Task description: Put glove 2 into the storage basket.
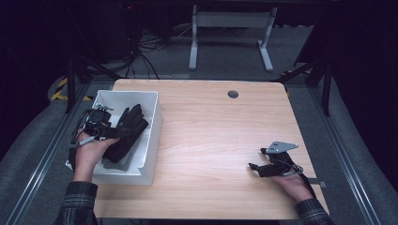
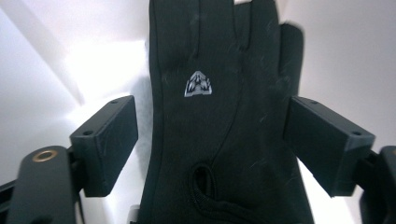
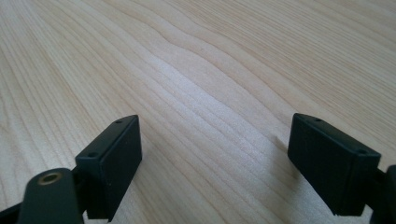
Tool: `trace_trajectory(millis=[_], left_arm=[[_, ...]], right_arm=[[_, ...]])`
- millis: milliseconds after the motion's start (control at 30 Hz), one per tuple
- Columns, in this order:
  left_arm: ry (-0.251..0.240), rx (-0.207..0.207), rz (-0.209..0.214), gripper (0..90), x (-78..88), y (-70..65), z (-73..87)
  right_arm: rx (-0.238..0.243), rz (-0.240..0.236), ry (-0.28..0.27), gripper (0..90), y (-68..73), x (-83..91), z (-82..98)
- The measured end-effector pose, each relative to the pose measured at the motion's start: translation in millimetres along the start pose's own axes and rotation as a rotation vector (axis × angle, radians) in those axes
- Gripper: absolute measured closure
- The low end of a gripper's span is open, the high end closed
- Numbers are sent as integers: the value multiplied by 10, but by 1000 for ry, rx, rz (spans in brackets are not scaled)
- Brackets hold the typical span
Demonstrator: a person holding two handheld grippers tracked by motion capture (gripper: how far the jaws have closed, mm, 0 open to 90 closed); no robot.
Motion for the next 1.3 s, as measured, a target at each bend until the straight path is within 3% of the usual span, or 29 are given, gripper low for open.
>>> trace_trajectory(millis=[167,433,867,1300], left_arm=[[-31,-15,26,176,109,-77,-84],[-76,-62,75,176,242,-312,-241],[-135,-148,189,176,400,-946,-437],[-159,-220,258,175,452,-1462,-523]], right_arm=[[-2,-1,1,181,2,1,1],[-2,-1,1,181,2,1,2],[-2,-1,1,181,2,1,1],[-2,-1,1,181,2,1,1]])
Point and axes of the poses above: each handheld gripper's, and its own axes: x roughly backward along the jaws, z roughly out of its underside, y roughly to its left, the point moved 10 cm from there along -x, roughly forward along the jaws, and after that the axes turned 9 degrees about -z, right-handed, at the moved point
